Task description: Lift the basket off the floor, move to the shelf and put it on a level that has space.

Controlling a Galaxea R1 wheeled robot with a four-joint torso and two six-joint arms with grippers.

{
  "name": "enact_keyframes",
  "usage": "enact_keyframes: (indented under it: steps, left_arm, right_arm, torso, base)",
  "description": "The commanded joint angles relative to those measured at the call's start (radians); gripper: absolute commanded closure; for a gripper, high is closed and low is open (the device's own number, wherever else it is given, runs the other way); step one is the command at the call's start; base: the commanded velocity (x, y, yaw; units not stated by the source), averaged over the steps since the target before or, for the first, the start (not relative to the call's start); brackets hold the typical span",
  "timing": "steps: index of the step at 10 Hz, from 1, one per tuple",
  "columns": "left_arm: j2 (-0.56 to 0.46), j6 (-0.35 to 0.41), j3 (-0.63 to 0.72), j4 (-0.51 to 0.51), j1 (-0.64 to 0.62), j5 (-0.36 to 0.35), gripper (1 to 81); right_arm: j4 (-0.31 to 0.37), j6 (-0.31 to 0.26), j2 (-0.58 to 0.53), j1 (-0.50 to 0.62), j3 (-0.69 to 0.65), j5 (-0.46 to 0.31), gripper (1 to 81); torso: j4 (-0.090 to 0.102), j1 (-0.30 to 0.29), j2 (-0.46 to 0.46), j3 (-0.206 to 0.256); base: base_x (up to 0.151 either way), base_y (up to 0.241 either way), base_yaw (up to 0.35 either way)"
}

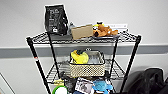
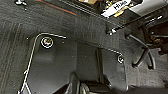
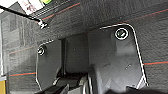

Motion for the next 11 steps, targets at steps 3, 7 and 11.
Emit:
enact_keyframes:
  steps: [3,7,11]
  left_arm:
    - [0.166,0.003,-0.242,0.053,0.003,0.044,1.0]
    - [0.284,0.001,-0.406,0.044,0.021,0.054,1.0]
    - [0.344,0.0,-0.486,0.041,0.034,0.061,1.0]
  right_arm:
    - [-0.105,-0.01,0.239,-0.024,-0.326,-0.066,1.0]
    - [-0.136,-0.011,0.279,-0.038,-0.351,-0.066,1.0]
    - [-0.142,-0.01,0.286,-0.058,-0.359,-0.057,1.0]
  torso:
    - [0.0,0.0,0.0,0.0]
    - [0.0,-0.001,0.0,0.001]
    - [0.0,-0.001,-0.001,0.001]
  base:
    - [0.0,0.0,0.0]
    - [0.0,0.0,0.0]
    - [0.0,0.0,0.0]
